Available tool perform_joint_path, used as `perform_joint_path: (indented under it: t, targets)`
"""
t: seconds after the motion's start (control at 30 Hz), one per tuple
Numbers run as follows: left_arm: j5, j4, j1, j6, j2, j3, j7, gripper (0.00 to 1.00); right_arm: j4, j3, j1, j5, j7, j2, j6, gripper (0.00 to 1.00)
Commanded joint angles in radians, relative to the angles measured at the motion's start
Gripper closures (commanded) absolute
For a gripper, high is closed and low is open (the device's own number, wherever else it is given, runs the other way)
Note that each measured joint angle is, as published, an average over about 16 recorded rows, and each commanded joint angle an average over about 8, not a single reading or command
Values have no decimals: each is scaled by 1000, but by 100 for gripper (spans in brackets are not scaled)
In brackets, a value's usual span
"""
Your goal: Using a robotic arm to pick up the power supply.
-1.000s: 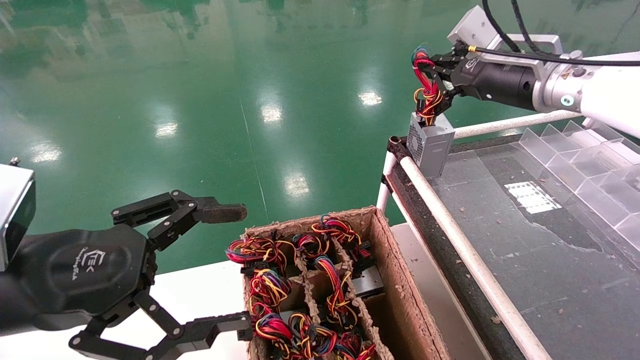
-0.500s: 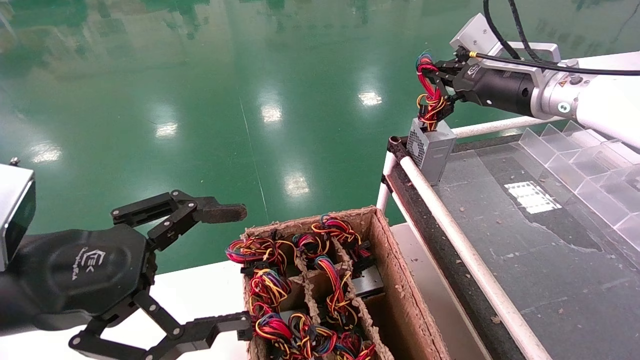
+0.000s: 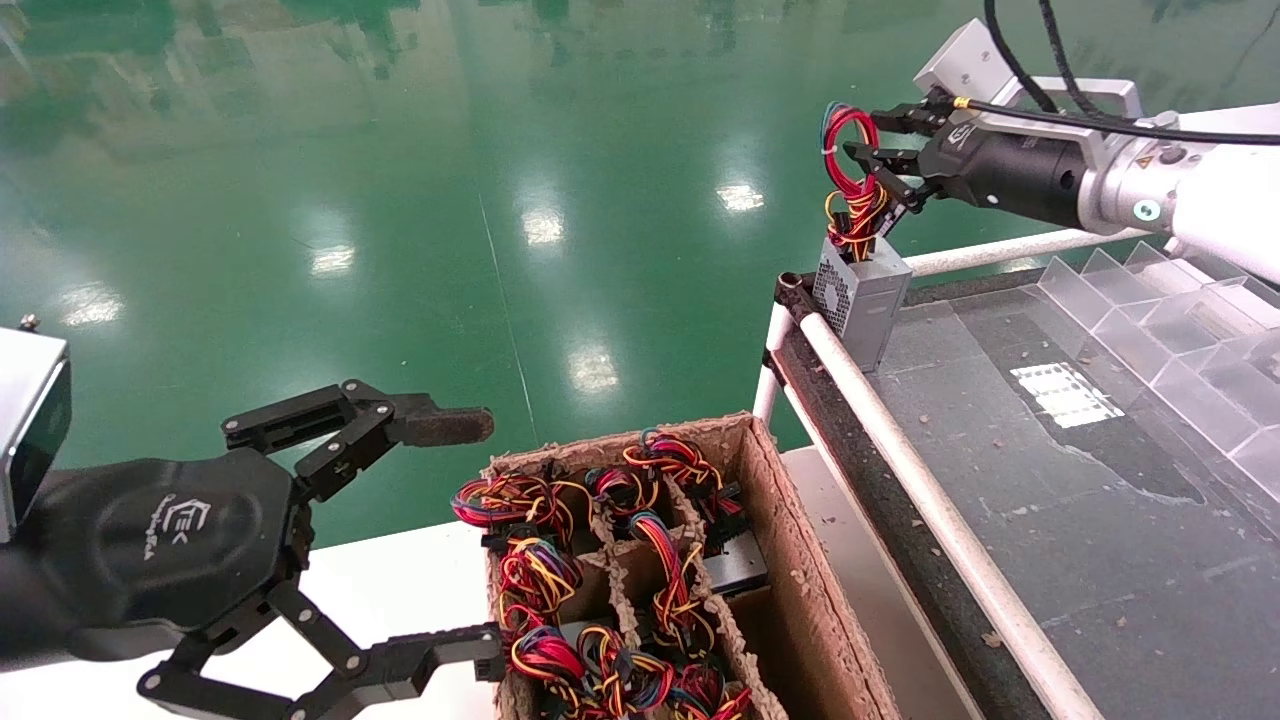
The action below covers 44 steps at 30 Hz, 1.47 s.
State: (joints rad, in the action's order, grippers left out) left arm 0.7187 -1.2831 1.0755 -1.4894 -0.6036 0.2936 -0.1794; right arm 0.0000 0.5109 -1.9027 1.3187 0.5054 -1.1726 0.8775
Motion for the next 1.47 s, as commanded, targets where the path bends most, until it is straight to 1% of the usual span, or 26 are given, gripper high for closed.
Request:
perform_joint_path:
  t: [0.03,0.2,0.3,0.53,0.63,0.77,1.37,1.47]
  targets:
    - [0,0,0,0,0,0,0,0,1,1,-2,2,1,4,3,0]
    - [0,0,0,0,0,0,0,0,2,-1,-7,-1,0,13,13,0]
    - [0,0,0,0,0,1,0,0,6,-10,-12,-15,-3,24,35,0]
    - [-1,0,0,0,0,1,0,0,16,-73,-14,-107,-37,67,151,0]
    - [-1,0,0,1,0,1,1,0,38,-91,2,-138,-59,85,186,0]
    - [-1,1,0,0,0,2,1,0,105,-103,46,-168,-97,113,217,0]
    - [-1,1,1,1,1,3,1,0,487,-144,300,-304,-290,258,347,0]
    - [-1,1,1,1,1,3,1,0,518,-148,320,-315,-306,270,358,0]
